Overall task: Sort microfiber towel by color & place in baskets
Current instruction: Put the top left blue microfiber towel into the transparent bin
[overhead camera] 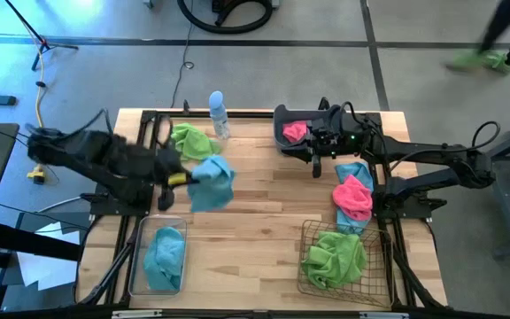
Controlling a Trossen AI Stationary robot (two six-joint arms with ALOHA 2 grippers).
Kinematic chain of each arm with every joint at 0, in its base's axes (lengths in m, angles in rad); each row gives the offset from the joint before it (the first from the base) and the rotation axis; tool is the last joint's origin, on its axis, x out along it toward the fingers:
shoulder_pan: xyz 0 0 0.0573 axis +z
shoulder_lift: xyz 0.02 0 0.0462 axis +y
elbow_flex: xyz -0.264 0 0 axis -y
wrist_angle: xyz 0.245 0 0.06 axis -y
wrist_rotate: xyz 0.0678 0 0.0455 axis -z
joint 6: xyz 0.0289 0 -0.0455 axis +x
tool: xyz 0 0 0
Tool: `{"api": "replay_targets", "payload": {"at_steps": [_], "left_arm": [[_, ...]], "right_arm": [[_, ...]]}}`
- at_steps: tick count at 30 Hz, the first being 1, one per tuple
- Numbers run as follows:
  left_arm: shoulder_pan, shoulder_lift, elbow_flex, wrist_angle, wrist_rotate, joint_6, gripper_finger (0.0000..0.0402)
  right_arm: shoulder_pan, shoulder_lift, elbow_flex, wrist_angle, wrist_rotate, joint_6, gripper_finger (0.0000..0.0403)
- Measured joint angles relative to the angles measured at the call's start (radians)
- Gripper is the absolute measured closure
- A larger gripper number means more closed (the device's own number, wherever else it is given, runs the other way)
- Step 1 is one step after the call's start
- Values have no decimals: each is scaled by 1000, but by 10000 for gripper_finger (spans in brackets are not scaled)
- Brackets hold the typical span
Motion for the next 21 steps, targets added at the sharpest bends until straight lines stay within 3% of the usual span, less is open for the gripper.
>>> {"api": "replay_targets", "payload": {"at_steps": [5,11,21], "left_arm": [[-194,98,0,123,-100,-91,401],[-366,203,0,168,-112,-275,401],[-598,193,0,207,-150,-516,401]], "right_arm": [[0,0,0,-35,-19,0,402],[7,0,0,-130,-20,-50,402],[60,0,0,-148,-21,-53,402]]}}
